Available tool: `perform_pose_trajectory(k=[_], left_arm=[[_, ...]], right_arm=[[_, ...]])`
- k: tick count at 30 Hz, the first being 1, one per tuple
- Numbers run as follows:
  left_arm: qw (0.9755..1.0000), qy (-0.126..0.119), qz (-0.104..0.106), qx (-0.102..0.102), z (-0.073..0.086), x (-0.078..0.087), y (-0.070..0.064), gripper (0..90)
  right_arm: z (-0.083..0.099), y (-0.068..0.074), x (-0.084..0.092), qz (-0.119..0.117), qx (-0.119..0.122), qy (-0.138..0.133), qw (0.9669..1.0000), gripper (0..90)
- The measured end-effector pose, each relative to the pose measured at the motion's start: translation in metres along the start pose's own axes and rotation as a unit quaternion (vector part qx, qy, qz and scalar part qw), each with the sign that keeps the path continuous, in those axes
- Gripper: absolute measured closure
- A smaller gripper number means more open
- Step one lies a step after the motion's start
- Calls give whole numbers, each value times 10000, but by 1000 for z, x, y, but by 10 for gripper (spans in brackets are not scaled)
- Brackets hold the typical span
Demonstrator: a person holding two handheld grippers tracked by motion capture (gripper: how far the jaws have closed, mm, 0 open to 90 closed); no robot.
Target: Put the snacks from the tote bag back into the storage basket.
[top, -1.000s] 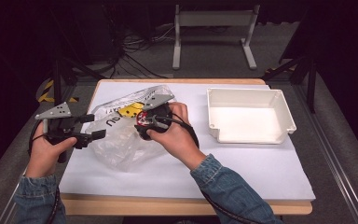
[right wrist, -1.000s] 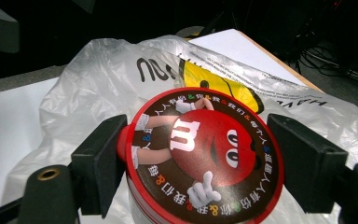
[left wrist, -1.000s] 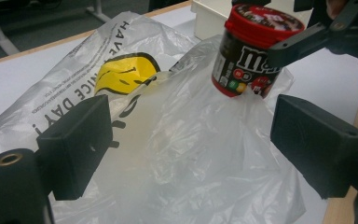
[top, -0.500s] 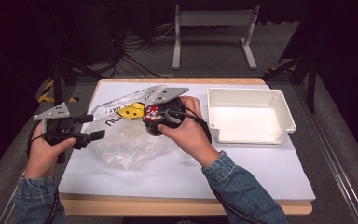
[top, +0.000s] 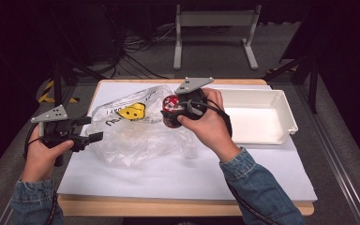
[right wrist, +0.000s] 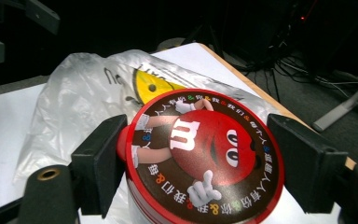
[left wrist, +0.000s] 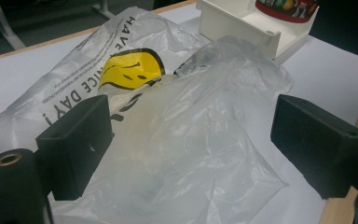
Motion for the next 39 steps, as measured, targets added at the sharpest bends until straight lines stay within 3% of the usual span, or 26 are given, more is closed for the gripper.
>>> perform_pose_trajectory(k=[7,18,39], left_arm=[[10000,0,27,77,2,1,0,132],[9998,90,149,23,4,1,1,68],[9998,156,66,96,14,7,2,59]], right_arm=[[8,-18,13,84,-167,1,9998,232],[20,-42,29,179,-337,2,9993,232],[49,-100,44,373,-669,85,9970,233]])
Point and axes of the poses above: each handheld gripper's, and its own axes: x roughly backward along the jaws, z roughly out of its underside, y roughly to its left, the point moved 1 cm from there along -x, roughly forward along the jaws, and after that the axes turned 14 degrees about y, right-handed, at the moved point
